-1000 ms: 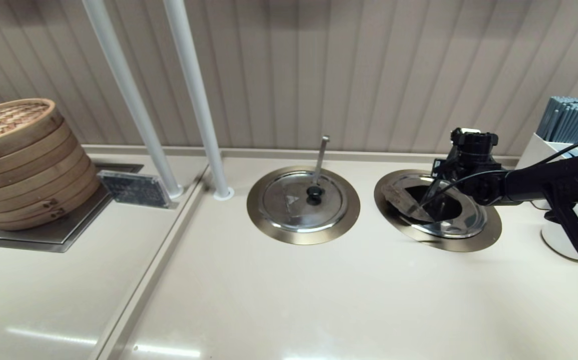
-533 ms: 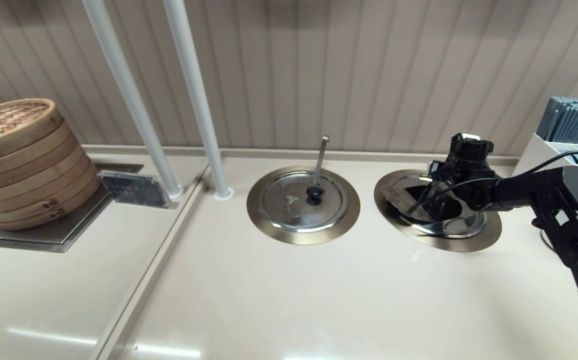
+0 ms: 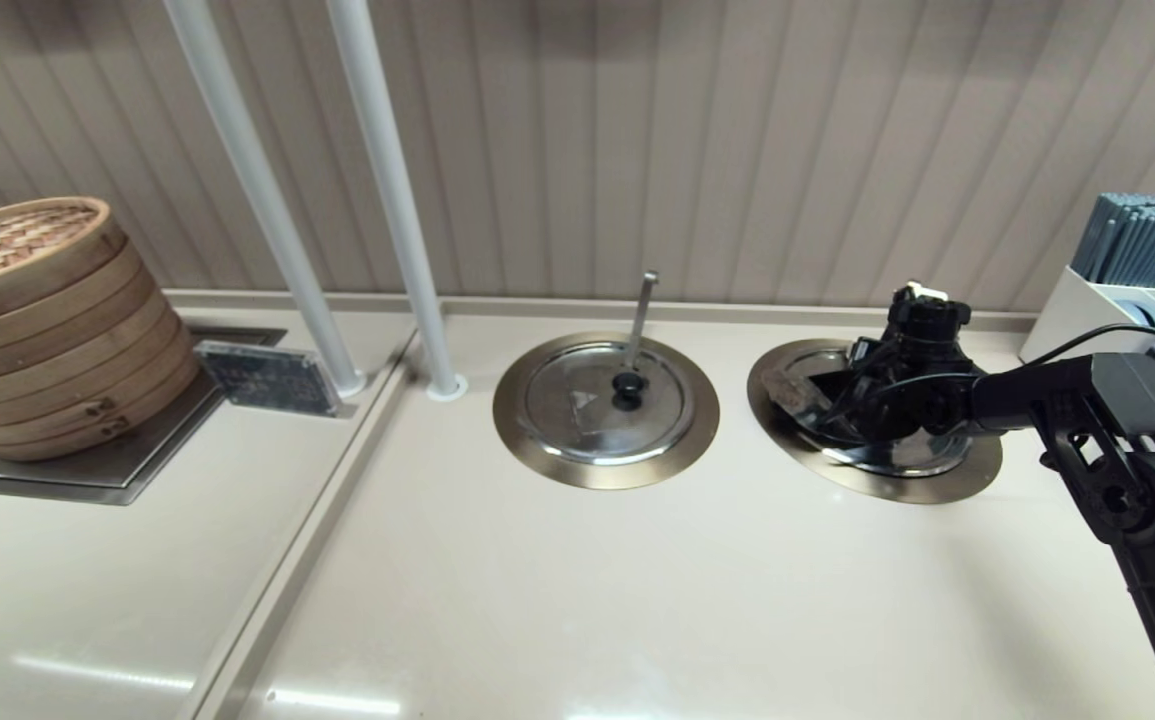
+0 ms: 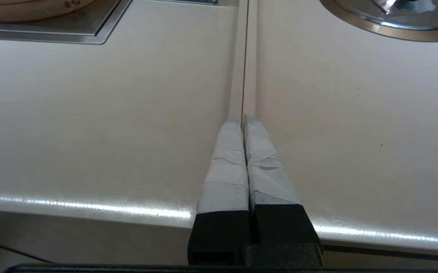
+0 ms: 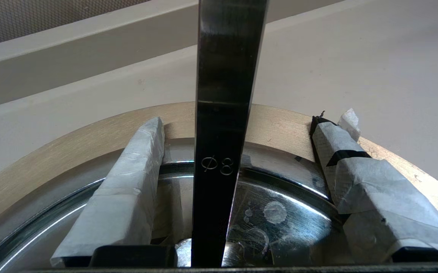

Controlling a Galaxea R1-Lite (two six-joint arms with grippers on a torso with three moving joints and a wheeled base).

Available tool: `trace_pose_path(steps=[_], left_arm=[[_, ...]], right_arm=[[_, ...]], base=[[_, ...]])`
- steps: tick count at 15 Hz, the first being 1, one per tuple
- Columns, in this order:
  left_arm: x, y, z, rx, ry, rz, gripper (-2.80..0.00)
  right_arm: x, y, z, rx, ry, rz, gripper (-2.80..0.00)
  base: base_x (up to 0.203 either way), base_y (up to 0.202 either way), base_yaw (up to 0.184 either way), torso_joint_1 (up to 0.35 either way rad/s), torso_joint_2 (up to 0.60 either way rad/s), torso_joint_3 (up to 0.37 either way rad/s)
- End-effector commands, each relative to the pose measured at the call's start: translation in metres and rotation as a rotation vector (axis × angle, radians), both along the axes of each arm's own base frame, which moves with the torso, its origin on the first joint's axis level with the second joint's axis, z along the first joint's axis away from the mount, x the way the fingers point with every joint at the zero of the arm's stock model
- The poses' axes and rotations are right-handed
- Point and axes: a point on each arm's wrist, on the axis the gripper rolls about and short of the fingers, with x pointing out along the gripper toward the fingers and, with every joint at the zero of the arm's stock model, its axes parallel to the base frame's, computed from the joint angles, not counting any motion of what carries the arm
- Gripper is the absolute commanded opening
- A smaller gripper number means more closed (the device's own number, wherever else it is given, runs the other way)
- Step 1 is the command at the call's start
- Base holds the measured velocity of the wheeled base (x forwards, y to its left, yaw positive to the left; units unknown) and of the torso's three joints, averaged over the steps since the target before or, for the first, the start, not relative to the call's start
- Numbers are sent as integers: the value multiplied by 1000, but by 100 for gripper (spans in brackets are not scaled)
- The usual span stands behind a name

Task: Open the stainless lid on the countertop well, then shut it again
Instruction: Stir with a spoon

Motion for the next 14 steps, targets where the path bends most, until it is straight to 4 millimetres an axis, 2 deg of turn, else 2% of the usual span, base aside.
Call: trace_pose_path(steps=[1,3,4,14], left_arm=[[0,0,0,0,0,1,-280],[0,0,0,0,0,1,-280],[0,0,0,0,-1,1,-280],[0,0,0,0,1,1,-280]], right_arm=[[-1,2,4,1,-8,2,0],[-3,7,16,13,-29,8,0],[-5,10,18,16,-28,12,-280],[-7,14,17,13,-20,18,-280]], base=[[0,0,0,0,0,0],[0,0,0,0,0,0],[0,0,0,0,0,0],[0,0,0,0,0,0]])
